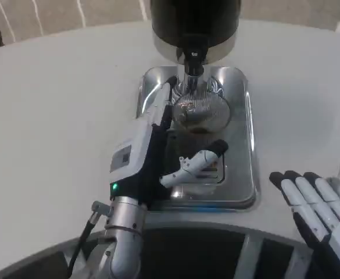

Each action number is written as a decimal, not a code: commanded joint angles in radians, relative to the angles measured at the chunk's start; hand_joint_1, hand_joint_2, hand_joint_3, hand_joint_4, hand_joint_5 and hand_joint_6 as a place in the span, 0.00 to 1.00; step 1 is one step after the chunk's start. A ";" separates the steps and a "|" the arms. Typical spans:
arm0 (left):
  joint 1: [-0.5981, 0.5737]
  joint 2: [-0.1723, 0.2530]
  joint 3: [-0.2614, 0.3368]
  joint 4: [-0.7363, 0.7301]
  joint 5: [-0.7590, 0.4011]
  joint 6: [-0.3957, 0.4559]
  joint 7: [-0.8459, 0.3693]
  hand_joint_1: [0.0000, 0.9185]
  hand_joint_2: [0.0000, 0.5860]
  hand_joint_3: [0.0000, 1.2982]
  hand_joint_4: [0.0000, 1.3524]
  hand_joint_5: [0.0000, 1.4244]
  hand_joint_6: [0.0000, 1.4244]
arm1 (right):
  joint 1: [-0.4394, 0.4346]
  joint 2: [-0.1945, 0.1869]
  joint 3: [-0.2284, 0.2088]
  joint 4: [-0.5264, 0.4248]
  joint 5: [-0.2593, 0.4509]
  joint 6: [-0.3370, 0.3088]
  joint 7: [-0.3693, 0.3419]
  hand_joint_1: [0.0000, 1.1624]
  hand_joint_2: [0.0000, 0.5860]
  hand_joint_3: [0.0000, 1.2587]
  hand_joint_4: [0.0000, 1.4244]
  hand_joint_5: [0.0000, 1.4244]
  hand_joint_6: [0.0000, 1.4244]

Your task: Grasp the cup under the faucet to collect the drink, then remove the cup.

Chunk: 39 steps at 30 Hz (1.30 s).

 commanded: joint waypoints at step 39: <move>-0.108 -0.096 -0.056 0.202 -0.024 0.050 -0.020 0.39 0.08 0.23 0.31 0.55 0.78 | -0.031 0.059 0.028 -0.082 -0.022 0.044 0.120 0.63 0.46 0.00 0.00 0.00 0.00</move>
